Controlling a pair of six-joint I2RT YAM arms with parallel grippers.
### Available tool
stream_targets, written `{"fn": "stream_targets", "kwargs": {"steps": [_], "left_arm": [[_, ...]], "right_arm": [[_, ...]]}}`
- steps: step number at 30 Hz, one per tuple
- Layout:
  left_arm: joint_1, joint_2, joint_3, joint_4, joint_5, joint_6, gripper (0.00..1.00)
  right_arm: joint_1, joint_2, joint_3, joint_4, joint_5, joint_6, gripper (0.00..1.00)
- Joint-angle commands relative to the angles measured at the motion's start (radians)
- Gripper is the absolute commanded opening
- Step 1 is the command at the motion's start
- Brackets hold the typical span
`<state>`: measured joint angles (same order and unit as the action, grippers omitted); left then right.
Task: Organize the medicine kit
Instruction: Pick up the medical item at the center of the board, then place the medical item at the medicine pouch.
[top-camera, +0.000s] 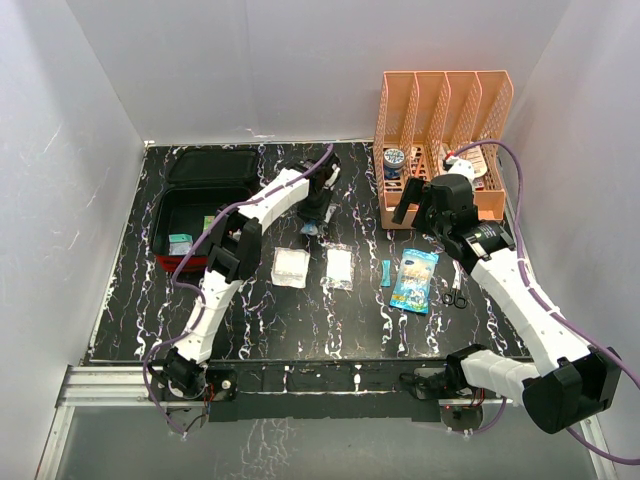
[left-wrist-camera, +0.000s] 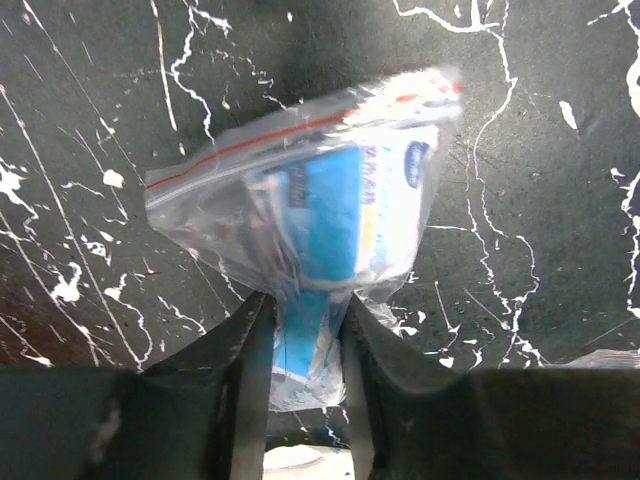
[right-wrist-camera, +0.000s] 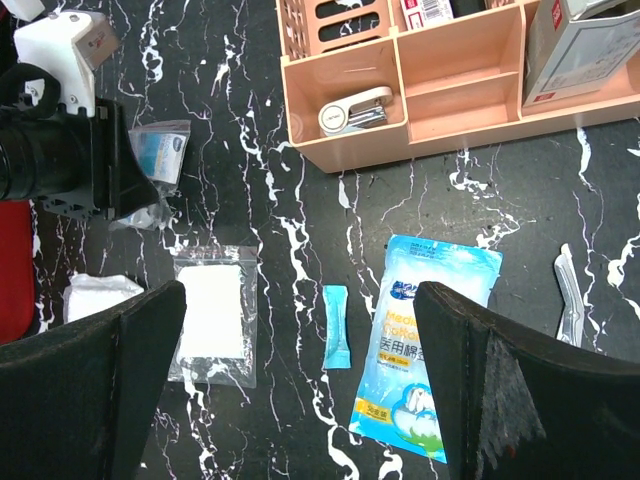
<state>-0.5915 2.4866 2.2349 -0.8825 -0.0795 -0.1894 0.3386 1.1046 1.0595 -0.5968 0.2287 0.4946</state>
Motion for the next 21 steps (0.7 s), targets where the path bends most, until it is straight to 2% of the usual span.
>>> {"fn": "stream_targets", "kwargs": {"steps": [1,6,16,21], "left_arm": [[0.004,-0.043,0.034,-0.032,-0.033,0.042,0.19],[0.087,-0.137,0.026,-0.067,-0.012,0.08,0.02],[0.324,-0.354,0.095,-0.173,-0.009,0.285,0.01],[0.52,-0.467,0.008,-0.2,-0.015,0.337,0.01]], "right_arm": [[0.002,-0.017,0.013,0.023,0.029,-0.016,0.98],[0.002,-0.008,-0.003,0.05,0.022,-0.016,0.98],[0.002,0.078,0.002,0.136,-0.037,-0.018,0.98],[0.001,0.119,0.006,0.178,-0.06,-0.016,0.98]]}}
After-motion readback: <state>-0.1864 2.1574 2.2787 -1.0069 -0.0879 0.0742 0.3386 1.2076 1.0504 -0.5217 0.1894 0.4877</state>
